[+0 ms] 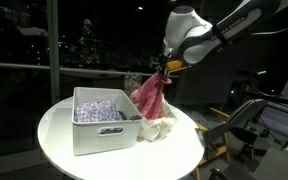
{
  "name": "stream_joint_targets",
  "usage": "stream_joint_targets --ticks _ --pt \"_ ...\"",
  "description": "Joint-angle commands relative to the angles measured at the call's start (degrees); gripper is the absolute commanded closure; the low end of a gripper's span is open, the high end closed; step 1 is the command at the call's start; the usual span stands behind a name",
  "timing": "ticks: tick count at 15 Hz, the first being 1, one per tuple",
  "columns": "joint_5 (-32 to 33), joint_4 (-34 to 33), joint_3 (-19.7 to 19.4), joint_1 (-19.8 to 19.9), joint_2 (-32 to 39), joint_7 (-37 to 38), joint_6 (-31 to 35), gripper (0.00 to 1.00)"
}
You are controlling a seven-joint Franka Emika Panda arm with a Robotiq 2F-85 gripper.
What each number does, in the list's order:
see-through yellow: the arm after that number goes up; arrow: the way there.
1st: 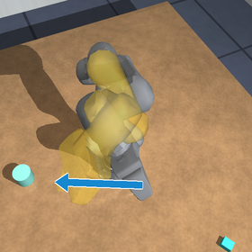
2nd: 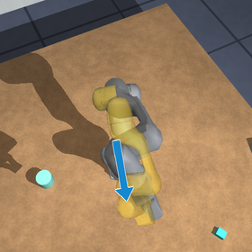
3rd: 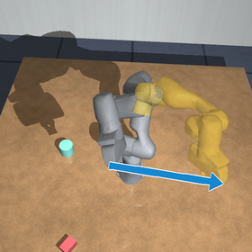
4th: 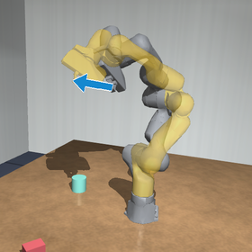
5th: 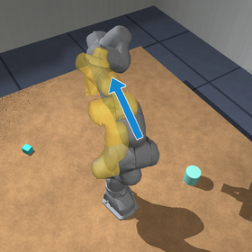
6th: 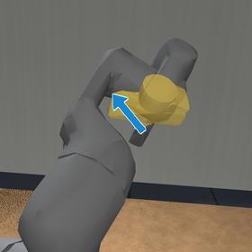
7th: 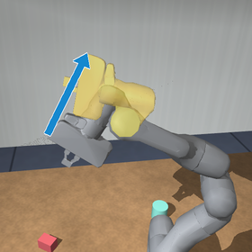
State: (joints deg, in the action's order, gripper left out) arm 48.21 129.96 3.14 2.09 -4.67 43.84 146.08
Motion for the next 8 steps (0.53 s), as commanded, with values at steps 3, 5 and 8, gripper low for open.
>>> stream_joint_targets --ticks 3,5,8 --pt "5.8 0.2 -1.0 -0.9 7.2 3.8 2.4 0.94" --pt "6.4 -1.5 -1.2 -1.6 11.0 4.2 1.9 0.94" --pt "9.0 -4.6 -2.5 -2.5 17.2 6.0 3.8 0.93"
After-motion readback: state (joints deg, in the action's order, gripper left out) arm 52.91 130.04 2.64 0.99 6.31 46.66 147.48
